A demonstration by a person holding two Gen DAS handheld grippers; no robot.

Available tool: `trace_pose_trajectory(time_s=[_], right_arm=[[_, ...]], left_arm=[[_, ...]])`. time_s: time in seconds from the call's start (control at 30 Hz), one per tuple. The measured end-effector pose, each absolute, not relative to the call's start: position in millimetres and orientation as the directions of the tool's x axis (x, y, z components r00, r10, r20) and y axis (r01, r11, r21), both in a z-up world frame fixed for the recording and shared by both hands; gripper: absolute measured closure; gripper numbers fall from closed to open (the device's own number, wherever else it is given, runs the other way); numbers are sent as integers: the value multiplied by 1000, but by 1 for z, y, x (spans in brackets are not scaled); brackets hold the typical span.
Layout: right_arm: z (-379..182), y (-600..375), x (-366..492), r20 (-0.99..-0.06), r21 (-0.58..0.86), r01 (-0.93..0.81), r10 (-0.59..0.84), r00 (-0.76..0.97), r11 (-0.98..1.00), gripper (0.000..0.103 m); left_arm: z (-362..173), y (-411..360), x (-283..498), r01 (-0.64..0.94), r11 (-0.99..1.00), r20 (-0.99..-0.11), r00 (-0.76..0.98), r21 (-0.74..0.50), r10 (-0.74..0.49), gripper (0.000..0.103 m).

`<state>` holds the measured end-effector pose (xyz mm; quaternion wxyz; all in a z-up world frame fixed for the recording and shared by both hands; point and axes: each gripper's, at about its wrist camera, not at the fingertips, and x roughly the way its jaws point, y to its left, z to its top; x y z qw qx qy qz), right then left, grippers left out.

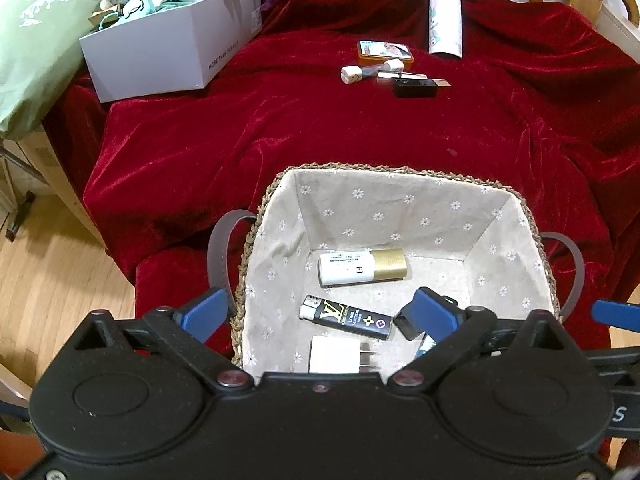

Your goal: Organize rigid objects

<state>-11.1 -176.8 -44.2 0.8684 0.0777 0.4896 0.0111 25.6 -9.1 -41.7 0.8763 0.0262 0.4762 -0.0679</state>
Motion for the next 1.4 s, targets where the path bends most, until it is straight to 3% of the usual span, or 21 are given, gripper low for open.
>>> trace_pose_trajectory(time_s=[0.67,1.4], right_arm=[[-39,-175,5,-833,103,39,64,550,994,0],[-37,-189,34,-847,175,88,105,522,981,0]], left_arm=[[-46,-8,50,121,993,-870,491,7,-54,5],[-40,-28,77,181,977,-888,459,111,16,5]])
